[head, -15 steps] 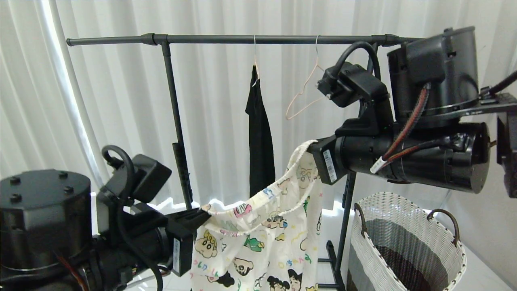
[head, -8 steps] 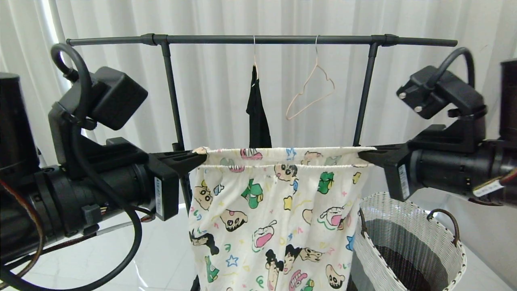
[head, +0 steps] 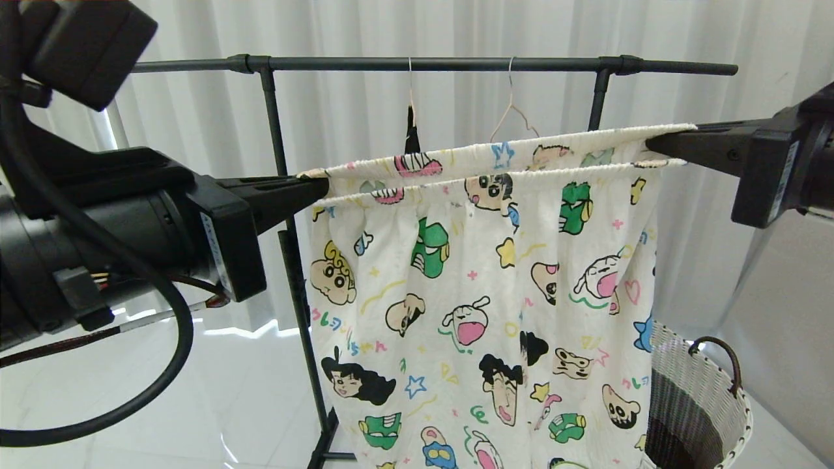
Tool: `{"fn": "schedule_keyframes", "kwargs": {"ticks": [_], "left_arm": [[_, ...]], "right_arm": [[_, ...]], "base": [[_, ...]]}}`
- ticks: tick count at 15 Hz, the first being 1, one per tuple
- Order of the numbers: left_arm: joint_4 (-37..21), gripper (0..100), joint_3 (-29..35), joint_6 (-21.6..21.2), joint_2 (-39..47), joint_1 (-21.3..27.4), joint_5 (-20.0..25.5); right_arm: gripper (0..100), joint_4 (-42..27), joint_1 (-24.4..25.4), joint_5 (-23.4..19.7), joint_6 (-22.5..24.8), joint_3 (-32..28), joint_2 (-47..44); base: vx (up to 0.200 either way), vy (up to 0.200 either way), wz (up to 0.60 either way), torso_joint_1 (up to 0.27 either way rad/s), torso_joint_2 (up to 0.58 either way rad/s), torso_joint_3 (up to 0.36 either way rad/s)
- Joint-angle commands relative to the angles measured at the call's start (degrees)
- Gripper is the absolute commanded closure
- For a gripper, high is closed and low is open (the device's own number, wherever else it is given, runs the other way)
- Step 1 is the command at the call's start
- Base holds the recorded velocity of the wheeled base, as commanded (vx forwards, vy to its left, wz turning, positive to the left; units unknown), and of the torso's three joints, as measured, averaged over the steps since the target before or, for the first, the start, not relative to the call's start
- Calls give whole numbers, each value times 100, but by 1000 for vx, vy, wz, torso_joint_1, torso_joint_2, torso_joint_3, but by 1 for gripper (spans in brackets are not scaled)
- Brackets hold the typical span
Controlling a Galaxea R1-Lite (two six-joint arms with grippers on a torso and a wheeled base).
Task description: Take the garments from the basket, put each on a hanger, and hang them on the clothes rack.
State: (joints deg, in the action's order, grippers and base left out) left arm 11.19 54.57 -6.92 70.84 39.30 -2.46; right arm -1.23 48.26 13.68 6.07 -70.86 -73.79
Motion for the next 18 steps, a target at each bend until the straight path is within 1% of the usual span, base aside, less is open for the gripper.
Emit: {"fn": "schedule_keyframes", "kwargs": {"ticks": [1, 2, 5, 7, 8, 9, 10, 12, 14, 15, 16, 18], "left_arm": [[-3, 100, -42, -11, -176, 130, -17], [-3, 100, -69, -28, -202, 130, -17], [-3, 100, -113, -380, -185, 139, -105], [-3, 100, -86, -424, -141, 183, -105], [-3, 100, -42, -424, -79, 227, -97], [-3, 100, 37, -415, 18, 245, -97], [15, 100, 168, -415, 158, 245, -97], [287, 100, 485, -389, 563, 245, -97], [665, 100, 828, -406, 1020, 227, -105], [700, 100, 968, -406, 1169, 227, -105], [700, 100, 1039, -406, 1266, 236, -105], [709, 100, 1039, -415, 1292, 236, -105]], "right_arm": [[100, -141, 8, -5, 8, -129, 40], [100, -272, 8, -14, 8, -121, 102], [100, -747, 8, -199, 8, -94, 392], [100, -1178, 34, -357, -1, -94, 699], [100, -1397, 131, -471, -1, -94, 866], [100, -1582, 359, -594, 17, -68, 998], [100, -1775, 728, -612, 17, -50, 1112], [100, -2127, 1177, -612, 8, 29, 1297], [100, -2180, 1739, -612, 8, 213, 1350], [100, -2180, 1985, -603, 8, 257, 1323], [100, -2180, 2100, -594, 17, 310, 1271], [100, -2153, 2143, -577, 26, 301, 1174]], "base": [[0, 0, 0, 0, 0, 0], [0, 0, 0, 0, 0, 0], [0, 0, 0, 0, 0, 0], [0, 0, 0, 0, 0, 0], [0, 0, 0, 0, 0, 0], [0, 0, 0, 0, 0, 0], [0, 0, 0, 0, 0, 0], [0, 0, 0, 0, 0, 0], [0, 0, 0, 0, 0, 0], [0, 0, 0, 0, 0, 0], [0, 0, 0, 0, 0, 0], [0, 0, 0, 0, 0, 0]]}}
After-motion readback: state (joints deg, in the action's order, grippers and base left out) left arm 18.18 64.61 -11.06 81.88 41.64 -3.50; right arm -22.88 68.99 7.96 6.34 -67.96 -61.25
